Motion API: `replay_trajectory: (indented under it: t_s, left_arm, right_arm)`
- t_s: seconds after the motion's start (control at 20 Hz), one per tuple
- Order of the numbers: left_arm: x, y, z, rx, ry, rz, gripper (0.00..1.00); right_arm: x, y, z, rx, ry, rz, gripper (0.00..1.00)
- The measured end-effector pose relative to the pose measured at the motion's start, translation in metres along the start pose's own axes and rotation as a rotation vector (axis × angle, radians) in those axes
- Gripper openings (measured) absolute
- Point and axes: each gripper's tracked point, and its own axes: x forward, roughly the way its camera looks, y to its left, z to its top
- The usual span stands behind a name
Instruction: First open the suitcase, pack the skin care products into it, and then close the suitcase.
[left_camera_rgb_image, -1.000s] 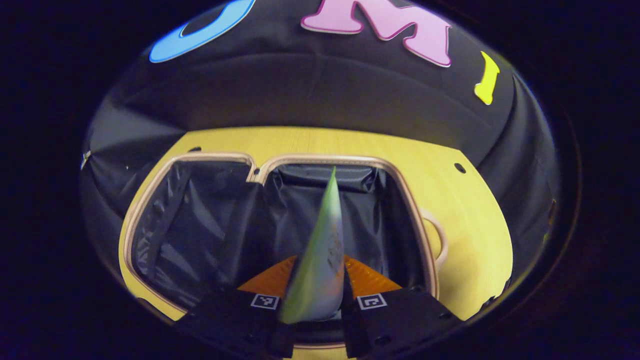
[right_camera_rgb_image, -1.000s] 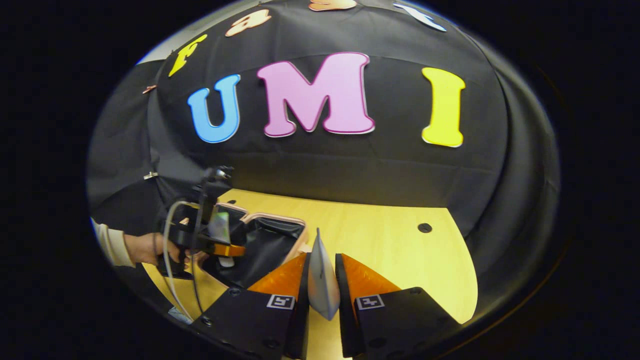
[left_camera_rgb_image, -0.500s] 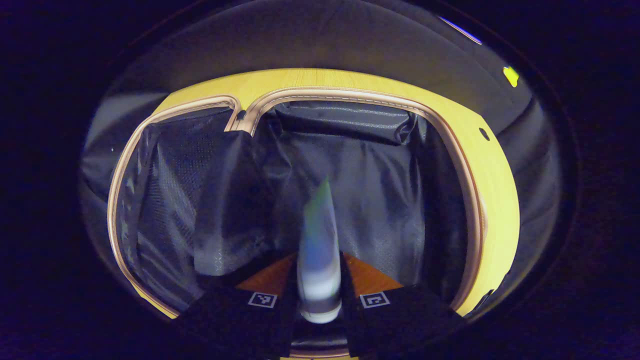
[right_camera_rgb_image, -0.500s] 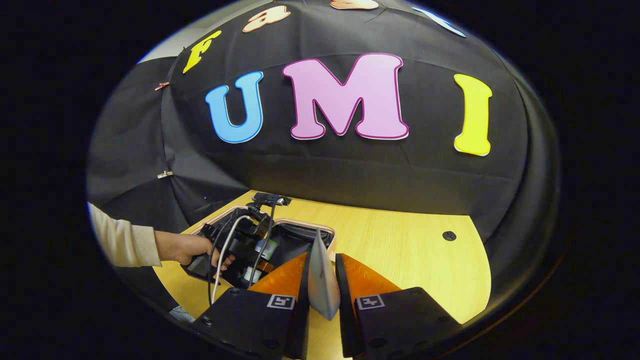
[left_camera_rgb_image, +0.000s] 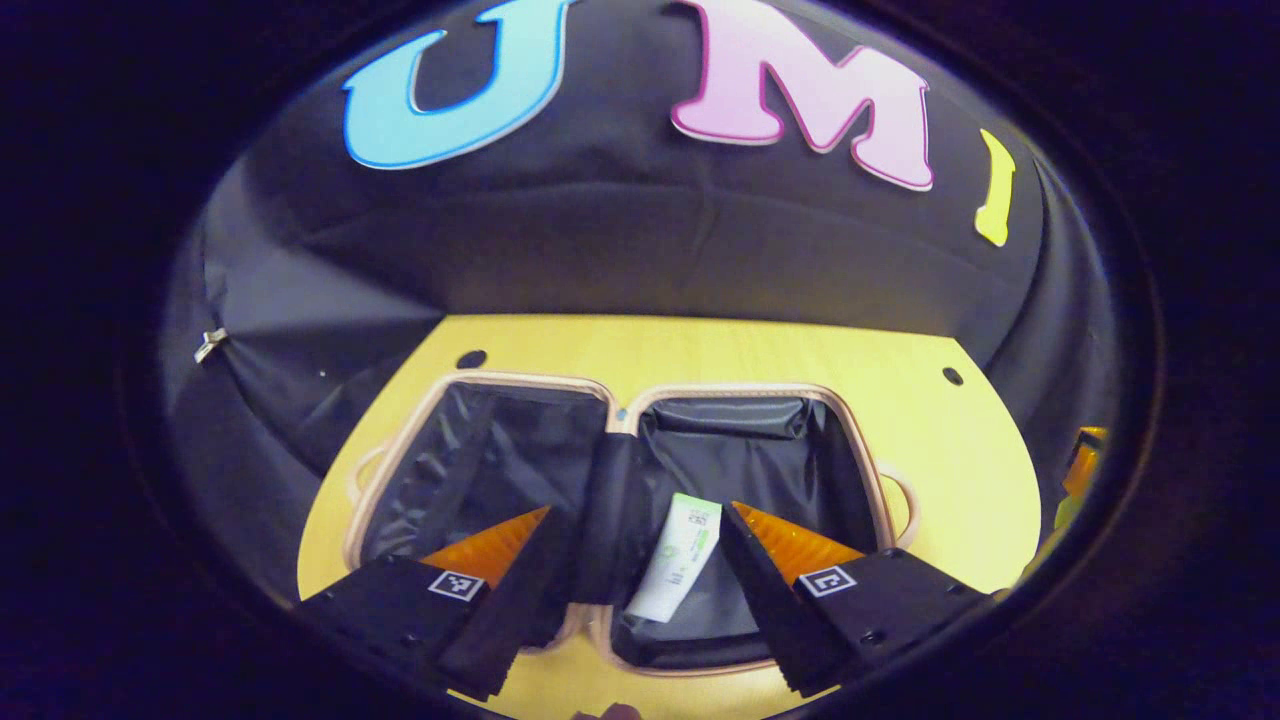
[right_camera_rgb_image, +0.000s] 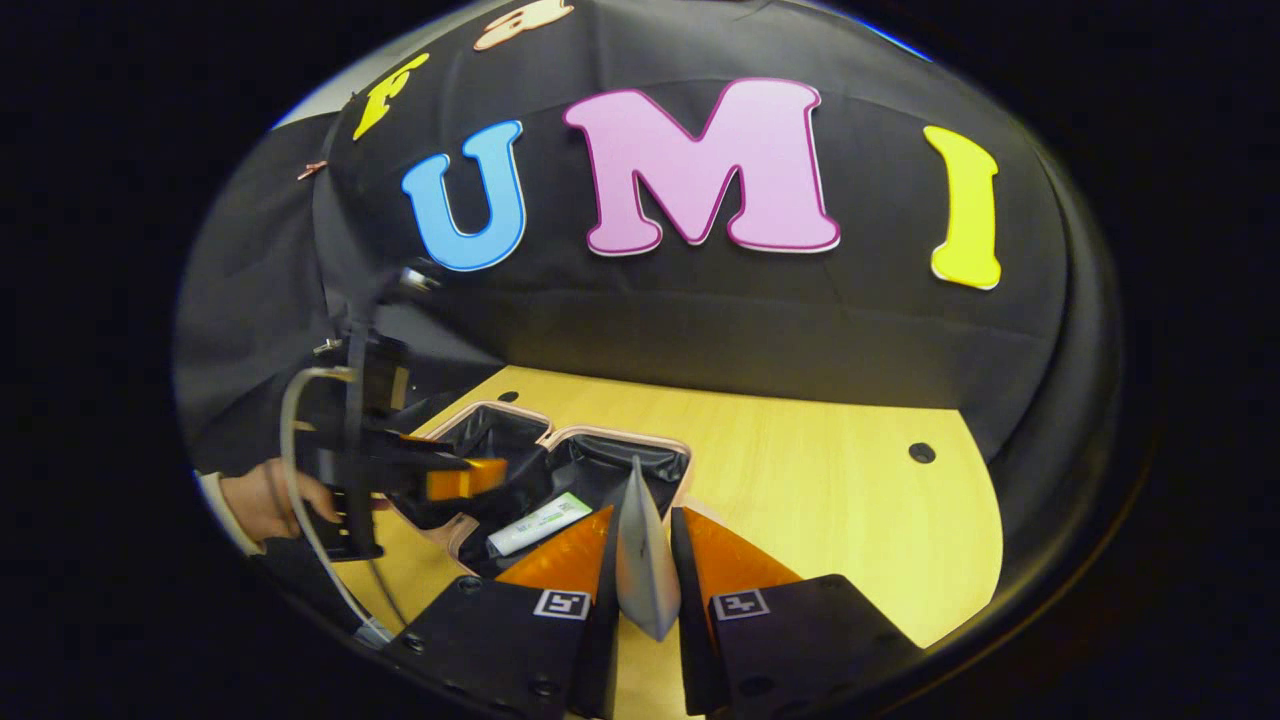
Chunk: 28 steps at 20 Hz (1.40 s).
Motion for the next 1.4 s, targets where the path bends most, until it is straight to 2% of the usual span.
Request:
replay_trajectory:
  t_s: [0.25,0.55,0.75,0.85,0.9,0.95,1.05,1.1,1.15,1.25,1.3,1.35,1.4]
  left_arm:
    - [-0.059,0.072,-0.026,-0.074,-0.035,0.054,0.98]
    - [-0.102,0.136,-0.087,-0.166,0.039,0.131,0.98]
    - [-0.118,0.159,-0.109,-0.185,0.072,0.162,0.98]
    - [-0.124,0.166,-0.110,-0.182,0.072,0.167,0.98]
    - [-0.125,0.167,-0.109,-0.178,0.068,0.168,0.98]
    - [-0.125,0.170,-0.108,-0.173,0.067,0.171,0.98]
    - [-0.124,0.174,-0.104,-0.165,0.063,0.171,0.98]
    - [-0.122,0.175,-0.101,-0.163,0.056,0.168,0.98]
    - [-0.119,0.176,-0.098,-0.164,0.051,0.166,0.98]
    - [-0.111,0.180,-0.096,-0.163,0.049,0.164,0.98]
    - [-0.107,0.184,-0.093,-0.162,0.040,0.166,0.98]
    - [-0.101,0.189,-0.090,-0.160,0.033,0.170,0.98]
    - [-0.094,0.197,-0.087,-0.159,0.023,0.177,0.98]
  right_arm:
    - [0.065,0.045,-0.033,0.030,0.122,0.037,0.29]
    - [0.138,0.082,-0.111,0.071,0.369,0.019,0.30]
    - [0.165,0.088,-0.153,0.189,0.524,-0.052,0.30]
    - [0.170,0.077,-0.171,0.166,0.572,-0.106,0.30]
    - [0.170,0.074,-0.175,0.154,0.585,-0.121,0.22]
    - [0.170,0.070,-0.178,0.142,0.593,-0.137,0.30]
    - [0.168,0.068,-0.181,0.153,0.612,-0.159,0.30]
    - [0.167,0.070,-0.179,0.171,0.609,-0.162,0.25]
    - [0.168,0.071,-0.175,0.182,0.593,-0.162,0.36]
    - [0.160,0.075,-0.160,0.193,0.548,-0.150,0.48]
    - [0.155,0.078,-0.147,0.196,0.515,-0.139,0.76]
    - [0.148,0.079,-0.137,0.191,0.480,-0.134,0.70]
    - [0.140,0.079,-0.124,0.188,0.441,-0.123,0.75]
